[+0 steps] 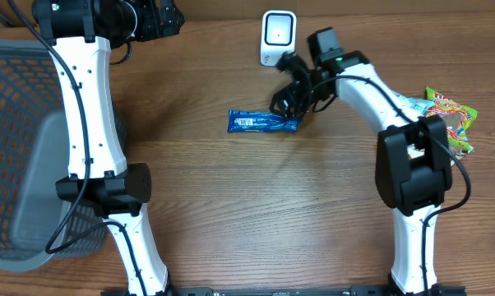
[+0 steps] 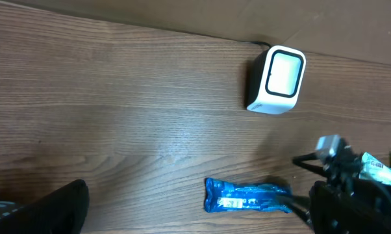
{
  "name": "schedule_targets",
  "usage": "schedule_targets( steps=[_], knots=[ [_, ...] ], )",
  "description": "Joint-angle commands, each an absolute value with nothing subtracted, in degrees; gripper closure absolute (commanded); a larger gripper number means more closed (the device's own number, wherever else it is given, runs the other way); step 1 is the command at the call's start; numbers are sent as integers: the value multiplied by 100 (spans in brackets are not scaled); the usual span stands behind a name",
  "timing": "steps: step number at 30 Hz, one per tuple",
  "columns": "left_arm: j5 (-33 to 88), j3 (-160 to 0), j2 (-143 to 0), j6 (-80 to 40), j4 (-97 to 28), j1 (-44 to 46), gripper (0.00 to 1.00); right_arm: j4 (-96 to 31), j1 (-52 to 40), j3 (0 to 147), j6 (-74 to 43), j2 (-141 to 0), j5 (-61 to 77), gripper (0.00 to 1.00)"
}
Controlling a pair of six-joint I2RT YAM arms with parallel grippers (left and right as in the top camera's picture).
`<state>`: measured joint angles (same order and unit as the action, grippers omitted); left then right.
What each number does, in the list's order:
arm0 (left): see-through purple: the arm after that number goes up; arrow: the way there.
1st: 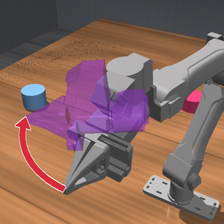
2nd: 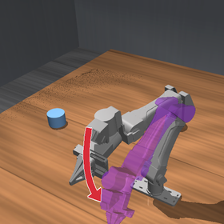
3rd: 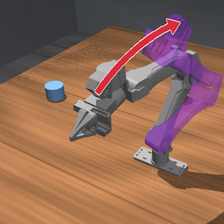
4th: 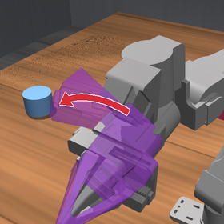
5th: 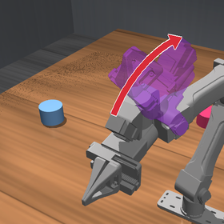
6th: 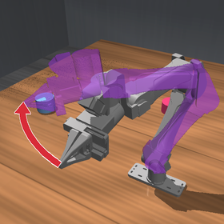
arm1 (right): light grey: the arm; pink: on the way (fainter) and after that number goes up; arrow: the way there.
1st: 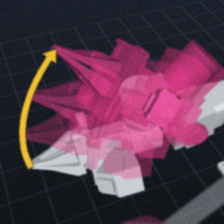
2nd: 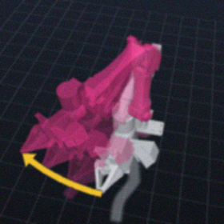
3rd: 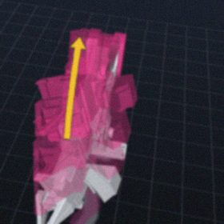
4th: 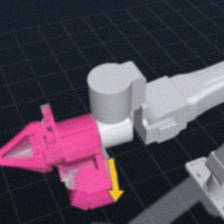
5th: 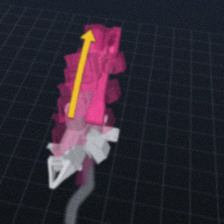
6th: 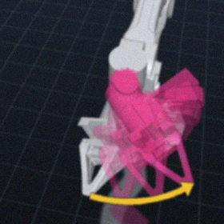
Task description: Scan the item barcode
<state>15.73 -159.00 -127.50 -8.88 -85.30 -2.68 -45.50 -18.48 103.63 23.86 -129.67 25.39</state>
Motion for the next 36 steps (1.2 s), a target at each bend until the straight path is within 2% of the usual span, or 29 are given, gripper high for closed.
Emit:
schedule_targets(
  steps=[1,8,15,18,20,24,30,31,33,35,36],
  knots=[
    [1612,-15981,-12663,-923,-8510,-261,0,-4532,-2032,10265,3009,-13150,2248,14],
    [1610,-15981,-12663,-923,-8510,-261,0,-4718,-1863,10259,3050,-13279,1953,21],
    [1612,-15981,-12663,-923,-8510,-261,0,-5122,-1800,10158,2993,-13279,2720,25],
    [1610,-15981,-12663,-921,-8510,-261,0,-5498,-1850,10158,2971,-13279,2915,35],
    [1610,-15981,-12663,-923,-8510,-261,0,-5719,-1868,10158,2676,-13279,3046,51],
    [1610,-15981,-12663,-923,-8510,-261,0,-5892,-1876,10156,2185,-13279,3260,69],
    [1612,-15981,-12663,-923,-8510,-259,0,-5819,-2032,10121,1612,-13279,3269,80],
    [1610,-15981,-12663,-923,-8510,-261,1,-5811,-2056,10108,1522,-13279,3271,80],
    [1610,-15981,-12663,-923,-8510,-261,0,-5710,-2119,10036,1219,-13279,3271,39],
    [1610,-15981,-12663,-923,-8508,-261,0,-5555,-2185,9963,954,-13279,3271,17],
    [1610,-15981,-12663,-923,-8510,-261,0,-5402,-2263,9894,816,-13279,3271,14]
  ],
)
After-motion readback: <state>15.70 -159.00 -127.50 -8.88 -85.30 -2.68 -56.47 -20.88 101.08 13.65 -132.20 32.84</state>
